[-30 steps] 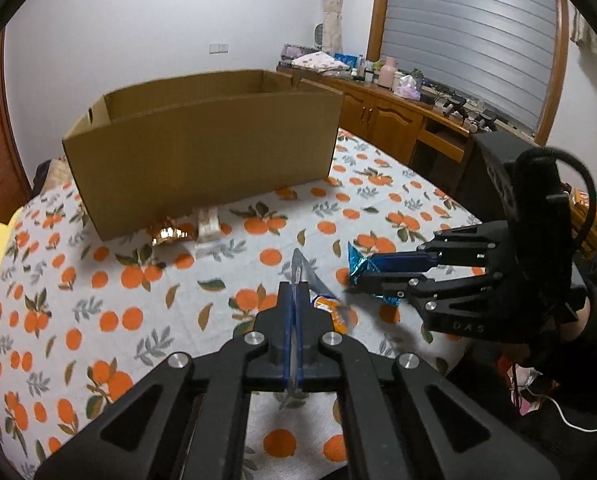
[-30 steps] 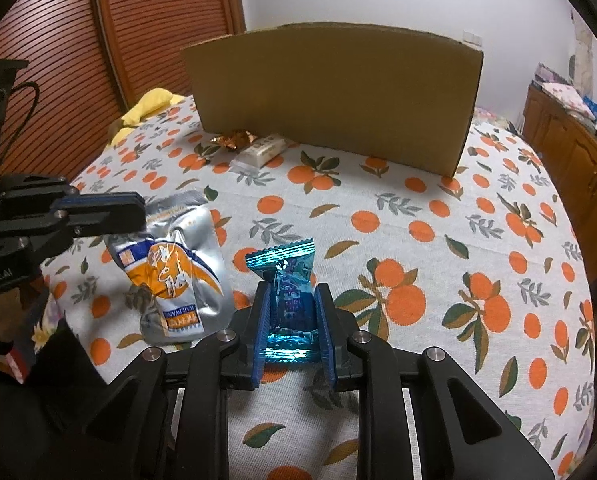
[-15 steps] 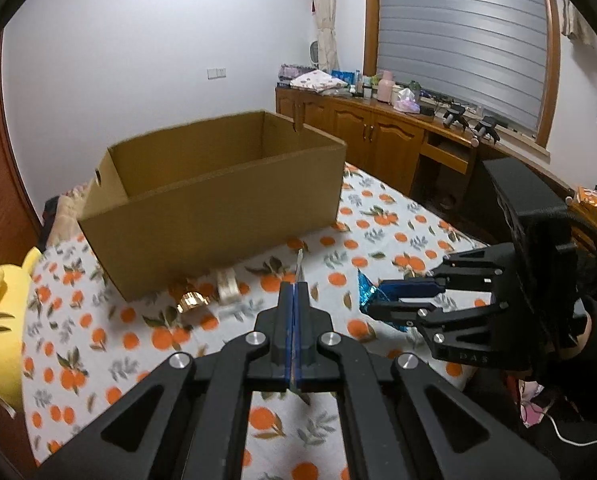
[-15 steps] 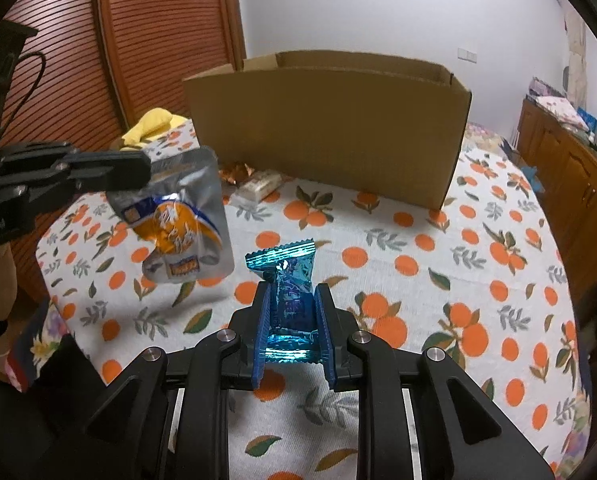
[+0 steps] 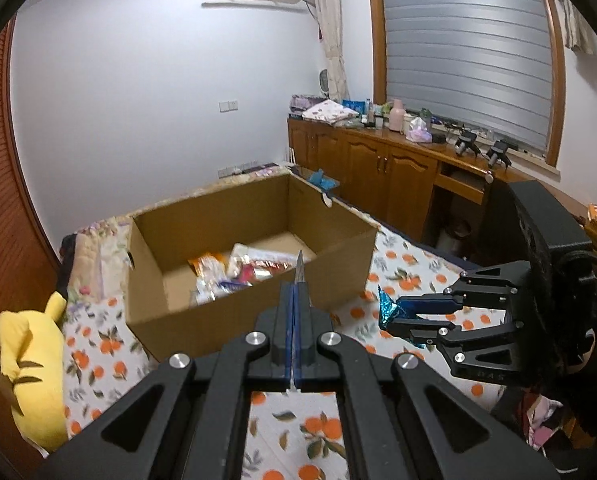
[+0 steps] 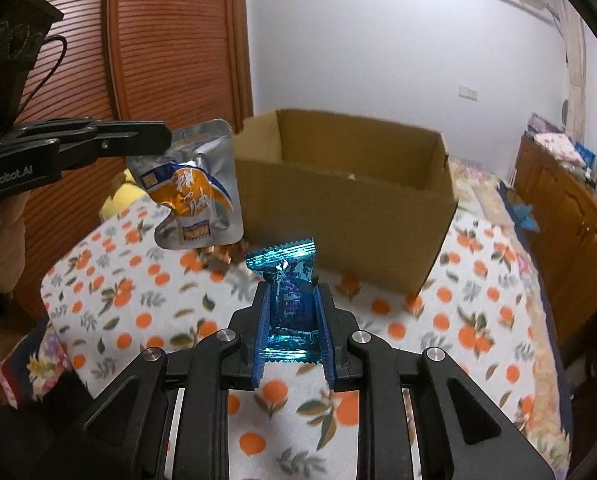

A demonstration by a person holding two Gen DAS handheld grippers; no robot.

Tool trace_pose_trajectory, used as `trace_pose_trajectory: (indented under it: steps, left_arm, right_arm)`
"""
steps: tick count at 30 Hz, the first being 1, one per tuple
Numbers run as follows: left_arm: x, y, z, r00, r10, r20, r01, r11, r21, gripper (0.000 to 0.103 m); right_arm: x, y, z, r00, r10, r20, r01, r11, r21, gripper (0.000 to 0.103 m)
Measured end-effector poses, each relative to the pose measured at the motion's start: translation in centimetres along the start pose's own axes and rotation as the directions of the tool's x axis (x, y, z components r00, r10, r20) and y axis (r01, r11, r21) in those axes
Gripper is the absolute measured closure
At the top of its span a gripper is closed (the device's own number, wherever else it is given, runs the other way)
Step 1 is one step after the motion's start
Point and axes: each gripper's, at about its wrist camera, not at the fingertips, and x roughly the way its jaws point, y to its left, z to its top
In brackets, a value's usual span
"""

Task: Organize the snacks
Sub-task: 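Lift both snacks and carry them over the cardboard box, then open both tools to release the snacks into the box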

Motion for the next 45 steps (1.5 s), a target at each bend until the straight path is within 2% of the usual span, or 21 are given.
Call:
trace_pose_trajectory:
  steps: [13,22,36,45]
  left_arm:
    - [1.7,2.8,5.5,0.999,0.043,0.031,-0.043,0.999,-0.003,0.103]
    - [4.7,5.4,7.7,0.998,0.067,0.016,-0.067,0.997,-0.025,0.103]
    - [13.0,10.5,5.4,0.989,0.091,-0.116,-0.103,0.989,-0.106,0.103]
    - [15.0,12.3,4.6,0.982,0.109,-0.157,-0.128,0.985,-0.114,0.103]
  right_arm:
    - [-0.3,-2.1,6.9,0.996,0.017,0.084,-0.014,0.999,-0.036,0.083]
    - [1.6,-3.8,10.6,0.995,0.03,0.092,-0.025,0.998,-0.059,0.083]
    - [8.8,-6.2,11.5,0.999,0.04,-0.001,-0.04,0.998,-0.049,0.083]
    - [12.4,-5.1,12.0,0.996,0.07,-0.062,-0.074,0.995,-0.059,0.083]
